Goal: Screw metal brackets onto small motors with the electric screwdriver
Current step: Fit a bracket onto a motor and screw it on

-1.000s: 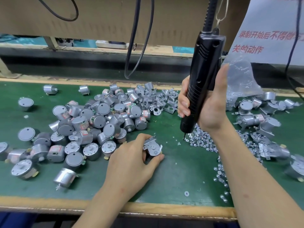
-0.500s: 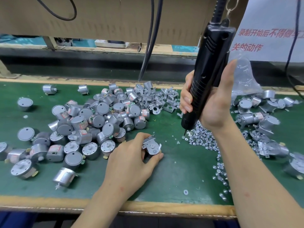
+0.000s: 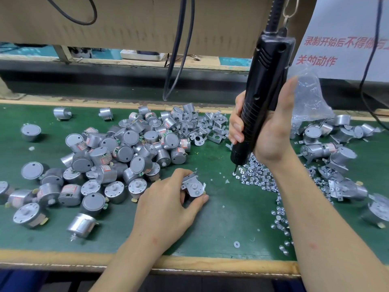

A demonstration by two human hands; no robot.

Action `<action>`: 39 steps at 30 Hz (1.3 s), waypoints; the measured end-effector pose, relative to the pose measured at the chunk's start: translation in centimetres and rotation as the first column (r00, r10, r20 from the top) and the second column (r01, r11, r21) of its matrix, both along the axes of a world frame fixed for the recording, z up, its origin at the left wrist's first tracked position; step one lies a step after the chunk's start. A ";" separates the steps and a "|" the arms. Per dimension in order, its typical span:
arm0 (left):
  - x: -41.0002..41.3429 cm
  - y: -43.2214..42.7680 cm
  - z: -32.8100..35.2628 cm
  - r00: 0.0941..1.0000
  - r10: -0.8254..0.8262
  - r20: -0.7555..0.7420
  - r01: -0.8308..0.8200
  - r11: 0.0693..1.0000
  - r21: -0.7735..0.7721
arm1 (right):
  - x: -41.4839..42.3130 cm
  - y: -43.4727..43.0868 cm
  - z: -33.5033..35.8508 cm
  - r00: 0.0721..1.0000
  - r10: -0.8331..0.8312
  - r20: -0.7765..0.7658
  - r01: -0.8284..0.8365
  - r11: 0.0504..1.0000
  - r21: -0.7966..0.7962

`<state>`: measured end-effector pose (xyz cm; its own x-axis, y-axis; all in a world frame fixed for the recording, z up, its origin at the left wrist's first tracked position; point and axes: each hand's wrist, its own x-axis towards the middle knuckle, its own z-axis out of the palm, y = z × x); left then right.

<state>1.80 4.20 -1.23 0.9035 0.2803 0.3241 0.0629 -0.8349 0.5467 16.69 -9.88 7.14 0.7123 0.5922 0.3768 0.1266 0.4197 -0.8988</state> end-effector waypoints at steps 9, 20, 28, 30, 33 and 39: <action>0.0 0.1 -0.1 1.000 0.002 -0.005 -0.003 1.000 -0.002 | 0.0 0.0 0.0 1.000 -0.008 -0.017 0.008 1.000 -0.015; 0.0 0.3 -0.1 0.998 -0.056 -0.041 0.056 0.998 -0.004 | -1.6 0.7 1.5 0.996 -0.087 0.030 0.087 0.996 0.018; 0.1 0.3 0.1 0.998 -0.064 -0.014 0.063 0.998 -0.027 | -3.8 2.1 2.2 0.991 -0.078 0.112 0.074 0.996 0.039; 0.1 0.2 0.1 0.998 -0.062 -0.023 0.062 0.998 -0.009 | -4.1 2.2 2.2 0.990 -0.080 0.117 0.075 0.996 0.045; 0.0 0.2 0.0 0.998 -0.060 -0.019 0.059 0.998 -0.006 | -4.3 2.4 2.2 0.989 -0.088 0.115 0.083 0.995 0.052; 0.1 0.0 0.2 0.998 -0.060 -0.008 0.060 0.998 0.005 | -4.7 3.1 2.0 0.988 -0.111 0.103 0.102 0.991 0.090</action>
